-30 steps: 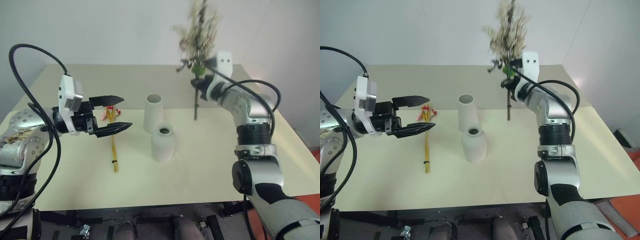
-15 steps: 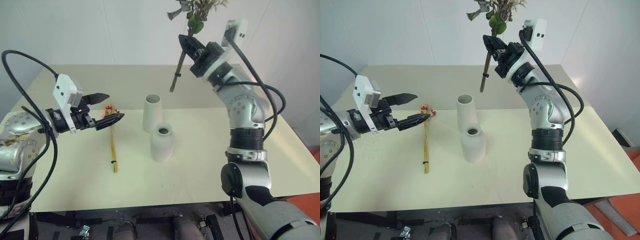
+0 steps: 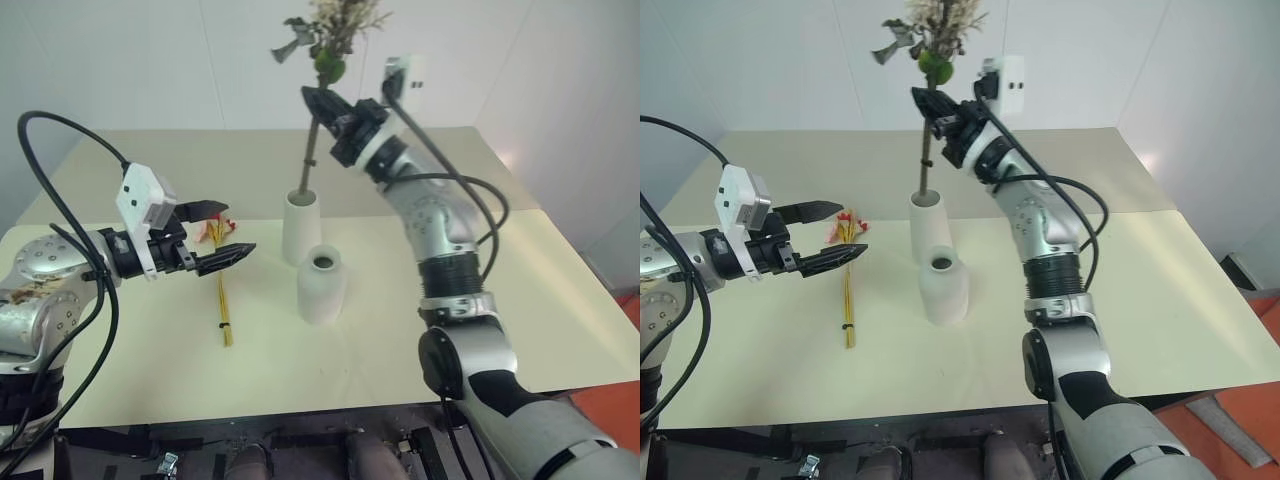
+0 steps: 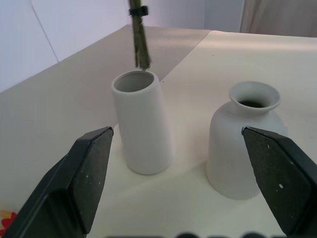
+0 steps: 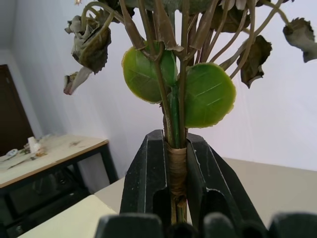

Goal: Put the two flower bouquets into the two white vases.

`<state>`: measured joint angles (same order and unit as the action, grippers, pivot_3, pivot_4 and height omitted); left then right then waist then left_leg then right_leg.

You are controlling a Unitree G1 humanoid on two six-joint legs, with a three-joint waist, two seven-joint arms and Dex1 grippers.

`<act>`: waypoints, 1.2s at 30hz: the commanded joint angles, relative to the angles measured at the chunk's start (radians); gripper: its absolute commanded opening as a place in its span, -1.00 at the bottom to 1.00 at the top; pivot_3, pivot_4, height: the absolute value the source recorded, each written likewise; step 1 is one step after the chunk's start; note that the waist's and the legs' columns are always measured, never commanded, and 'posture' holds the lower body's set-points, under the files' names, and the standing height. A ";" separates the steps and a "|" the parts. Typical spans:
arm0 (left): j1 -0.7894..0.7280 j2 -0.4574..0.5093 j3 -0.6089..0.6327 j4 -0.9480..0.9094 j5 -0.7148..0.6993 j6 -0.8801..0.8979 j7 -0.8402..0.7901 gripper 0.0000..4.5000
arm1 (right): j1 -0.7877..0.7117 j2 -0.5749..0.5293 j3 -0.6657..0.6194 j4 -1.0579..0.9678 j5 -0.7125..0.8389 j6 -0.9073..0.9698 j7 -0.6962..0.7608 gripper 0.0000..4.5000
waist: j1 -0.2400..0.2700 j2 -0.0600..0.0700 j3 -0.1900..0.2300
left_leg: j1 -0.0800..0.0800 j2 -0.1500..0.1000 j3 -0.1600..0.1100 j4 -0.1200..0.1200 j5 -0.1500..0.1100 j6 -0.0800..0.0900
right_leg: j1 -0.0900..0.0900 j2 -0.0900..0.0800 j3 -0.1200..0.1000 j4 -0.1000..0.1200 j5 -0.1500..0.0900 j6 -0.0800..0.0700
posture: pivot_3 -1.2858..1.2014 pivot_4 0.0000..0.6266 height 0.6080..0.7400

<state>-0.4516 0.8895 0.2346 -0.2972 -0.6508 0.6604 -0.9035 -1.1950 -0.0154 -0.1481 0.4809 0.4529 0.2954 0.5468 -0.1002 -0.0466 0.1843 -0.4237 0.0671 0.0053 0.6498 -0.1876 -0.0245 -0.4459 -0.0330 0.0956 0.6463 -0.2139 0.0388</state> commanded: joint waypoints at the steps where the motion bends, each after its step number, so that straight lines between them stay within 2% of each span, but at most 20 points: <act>1: -0.022 0.051 0.017 0.009 -0.004 0.001 -0.043 1.00 | -0.068 0.032 0.000 0.120 -0.040 -0.166 0.001 -0.90 | 0.000 0.000 0.000 | 0.000 0.000 0.000 0.000 0.000 0.000 | 0.000 0.000 0.000 0.000 0.000 0.000 | 0.03 -0.52 1.00; 5: -0.069 0.103 0.009 0.049 -0.005 0.009 -0.090 1.00 | -0.055 0.051 0.017 0.181 -0.069 -0.252 0.027 -0.90 | 0.005 0.000 0.000 | 0.000 0.000 0.000 0.000 0.000 0.000 | 0.000 0.000 0.000 0.000 0.000 0.000 | 0.03 -0.52 1.00; 12: -0.133 0.158 -0.013 0.111 -0.003 0.033 -0.155 1.00 | -0.069 0.055 0.028 0.192 -0.096 -0.292 0.027 -0.90 | 0.003 0.000 0.000 | -0.001 0.000 0.000 -0.001 0.000 0.000 | -0.001 0.000 -0.001 0.000 0.000 0.000 | 0.03 -0.52 1.00; 23: -0.286 0.137 -0.070 0.246 0.026 0.049 -0.182 1.00 | -0.087 0.039 0.063 0.177 -0.172 -0.302 -0.026 -0.90 | 0.002 0.000 0.001 | -0.001 0.001 -0.001 -0.002 0.000 0.000 | -0.003 0.002 0.000 0.001 0.000 -0.001 | 0.03 -0.52 1.00; 36: -0.388 0.132 -0.136 0.339 0.073 0.055 -0.249 1.00 | -0.049 0.009 0.106 0.105 -0.248 -0.278 -0.081 -0.90 | 0.003 0.000 0.001 | -0.002 0.001 -0.001 -0.002 0.000 0.000 | -0.004 0.002 0.000 0.002 0.000 -0.001 | 0.03 -0.52 1.00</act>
<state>-0.8131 1.0148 0.0893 0.0419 -0.5820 0.7195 -1.1421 -1.2380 0.0120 -0.0363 0.6401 0.2094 0.0239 0.4777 -0.0972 -0.0462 0.1848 -0.4258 0.0682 0.0043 0.6478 -0.1874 -0.0248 -0.4502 -0.0309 0.0958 0.6480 -0.2142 0.0378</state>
